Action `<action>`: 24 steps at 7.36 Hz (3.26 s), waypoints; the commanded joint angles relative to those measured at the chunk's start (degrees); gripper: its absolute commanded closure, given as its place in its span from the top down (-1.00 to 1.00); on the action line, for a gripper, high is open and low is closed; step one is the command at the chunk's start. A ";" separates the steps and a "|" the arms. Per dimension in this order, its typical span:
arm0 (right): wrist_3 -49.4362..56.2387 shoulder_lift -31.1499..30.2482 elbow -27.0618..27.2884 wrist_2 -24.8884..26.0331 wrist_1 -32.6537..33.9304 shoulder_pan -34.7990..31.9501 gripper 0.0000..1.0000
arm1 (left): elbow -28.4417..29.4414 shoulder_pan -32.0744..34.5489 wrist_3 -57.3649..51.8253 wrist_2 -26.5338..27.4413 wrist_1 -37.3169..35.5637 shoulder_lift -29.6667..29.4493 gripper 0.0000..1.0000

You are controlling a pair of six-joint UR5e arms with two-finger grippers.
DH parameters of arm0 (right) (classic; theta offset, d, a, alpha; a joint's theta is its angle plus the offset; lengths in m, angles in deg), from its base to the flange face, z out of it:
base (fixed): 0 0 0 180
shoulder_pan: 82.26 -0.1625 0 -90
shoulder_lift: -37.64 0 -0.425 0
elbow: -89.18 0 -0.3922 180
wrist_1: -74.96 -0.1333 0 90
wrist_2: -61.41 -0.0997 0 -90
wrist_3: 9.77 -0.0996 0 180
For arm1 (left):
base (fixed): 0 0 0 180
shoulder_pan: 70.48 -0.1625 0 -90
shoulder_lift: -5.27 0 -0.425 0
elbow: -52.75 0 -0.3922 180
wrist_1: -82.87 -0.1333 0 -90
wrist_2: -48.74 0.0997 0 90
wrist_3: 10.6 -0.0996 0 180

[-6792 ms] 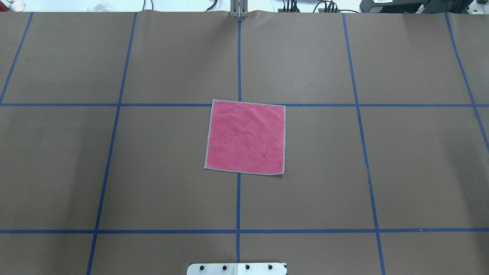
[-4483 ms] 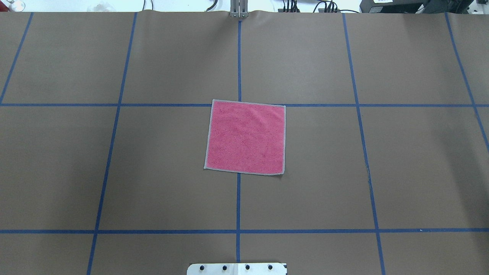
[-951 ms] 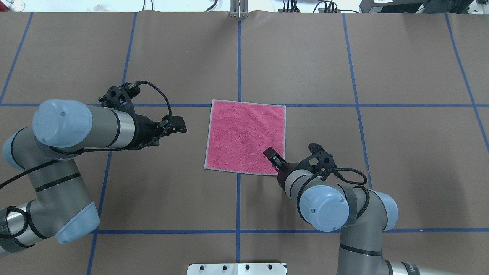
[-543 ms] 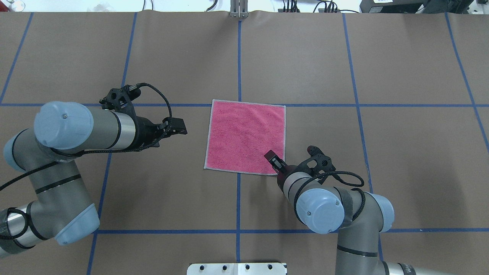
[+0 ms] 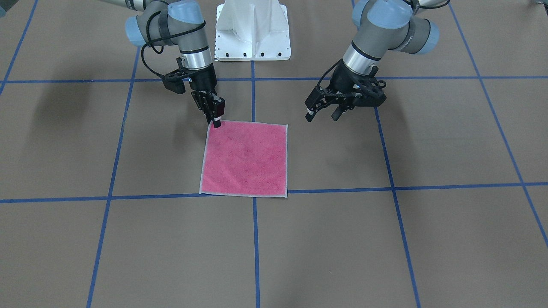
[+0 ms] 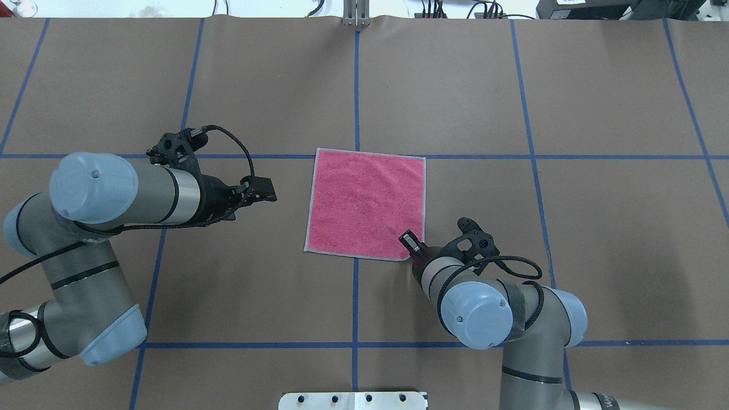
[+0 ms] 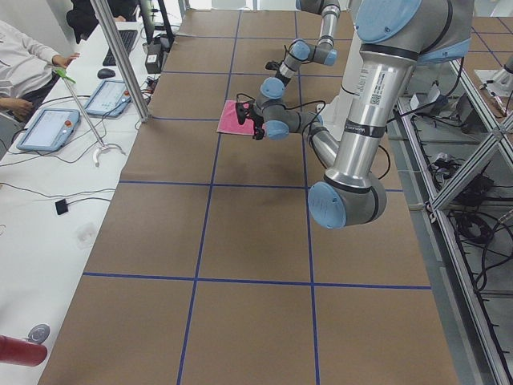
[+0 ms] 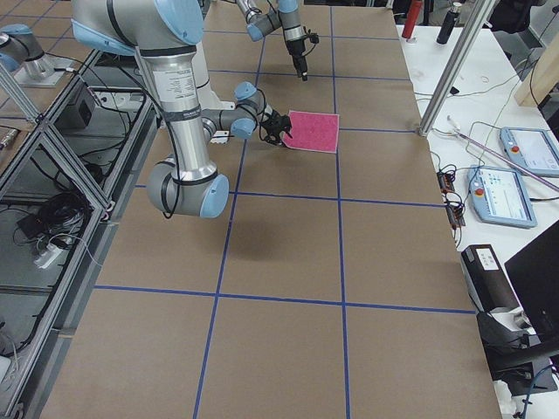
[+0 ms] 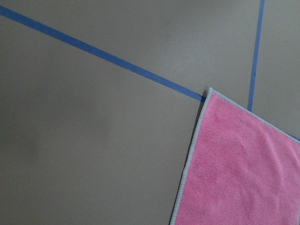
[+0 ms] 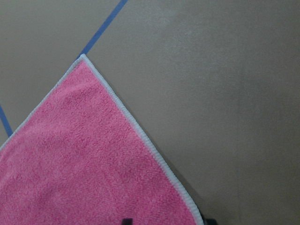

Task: Fold towel twice with both arms
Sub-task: 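Lower the right gripper onto the near corner while the left gripper approaches its corner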

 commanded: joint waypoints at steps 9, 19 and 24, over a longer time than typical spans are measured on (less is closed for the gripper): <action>-0.08 -0.44 0.90 1.09 -0.09 -0.02 -1.00 | 4.81 -6.06 6.36 7.55 0.26 -4.93 0.94; -3.24 -0.44 0.90 1.44 -0.53 -0.02 -1.00 | 14.15 -9.49 20.03 9.58 10.99 -7.77 0.87; -3.33 -0.70 1.42 1.88 -0.53 -0.11 -1.00 | 15.55 -10.72 19.94 13.43 10.90 -8.30 0.65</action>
